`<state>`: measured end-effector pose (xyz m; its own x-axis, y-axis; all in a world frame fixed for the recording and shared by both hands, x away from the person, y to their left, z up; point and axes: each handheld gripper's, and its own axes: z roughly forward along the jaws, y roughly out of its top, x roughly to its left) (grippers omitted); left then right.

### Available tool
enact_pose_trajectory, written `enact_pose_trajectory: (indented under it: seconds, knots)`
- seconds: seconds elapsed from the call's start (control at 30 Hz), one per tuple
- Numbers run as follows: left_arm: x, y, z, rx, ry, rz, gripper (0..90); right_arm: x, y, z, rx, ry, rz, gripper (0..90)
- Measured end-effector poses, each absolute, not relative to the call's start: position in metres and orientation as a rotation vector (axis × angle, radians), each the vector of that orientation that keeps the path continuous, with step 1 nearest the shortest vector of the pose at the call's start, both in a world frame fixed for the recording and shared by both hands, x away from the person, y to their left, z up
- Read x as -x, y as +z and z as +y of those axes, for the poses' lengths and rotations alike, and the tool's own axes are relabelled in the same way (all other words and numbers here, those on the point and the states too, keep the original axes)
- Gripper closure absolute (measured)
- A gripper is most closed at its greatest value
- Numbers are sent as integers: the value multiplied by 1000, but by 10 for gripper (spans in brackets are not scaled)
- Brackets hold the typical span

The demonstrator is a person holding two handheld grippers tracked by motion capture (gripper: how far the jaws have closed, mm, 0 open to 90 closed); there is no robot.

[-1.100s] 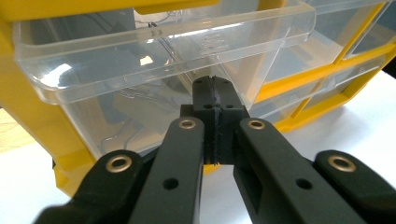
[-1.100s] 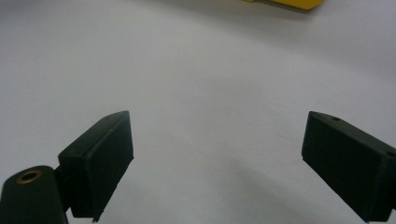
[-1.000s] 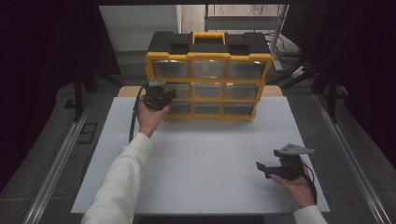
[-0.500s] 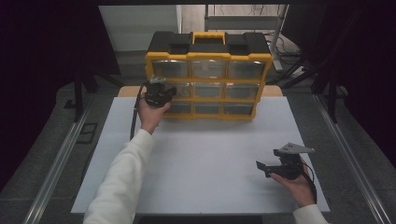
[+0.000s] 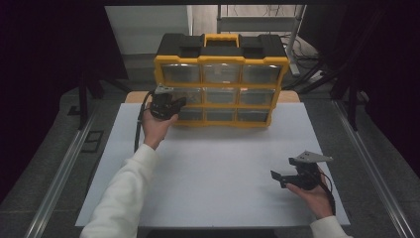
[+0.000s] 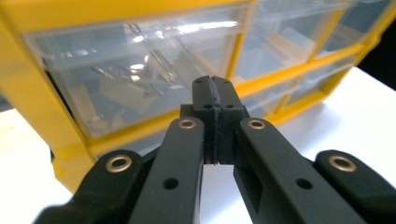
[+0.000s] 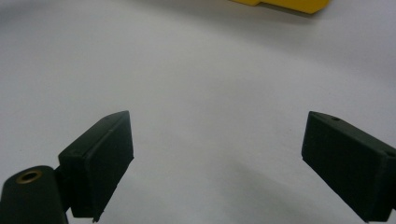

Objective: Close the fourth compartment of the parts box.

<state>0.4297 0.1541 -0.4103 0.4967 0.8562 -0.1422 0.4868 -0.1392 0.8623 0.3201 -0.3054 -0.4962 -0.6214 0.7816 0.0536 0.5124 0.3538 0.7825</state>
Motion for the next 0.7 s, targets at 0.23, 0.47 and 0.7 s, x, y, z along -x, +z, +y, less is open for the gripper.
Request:
enact_pose_trajectory:
  seconds: [0.23, 0.47, 0.7]
  knots:
    - [-397, -414, 163, -1798, 431, 1035, 675, -319, -495, -304, -1140, 1140, 2292, 95]
    - [-363, -423, 174, -1829, 388, 989, 295, -320, -496, -303, -1141, 1133, 2293, 95]
    - [-337, -445, 189, -1843, 394, 995, 220, -319, -495, -303, -1134, 1134, 2293, 95]
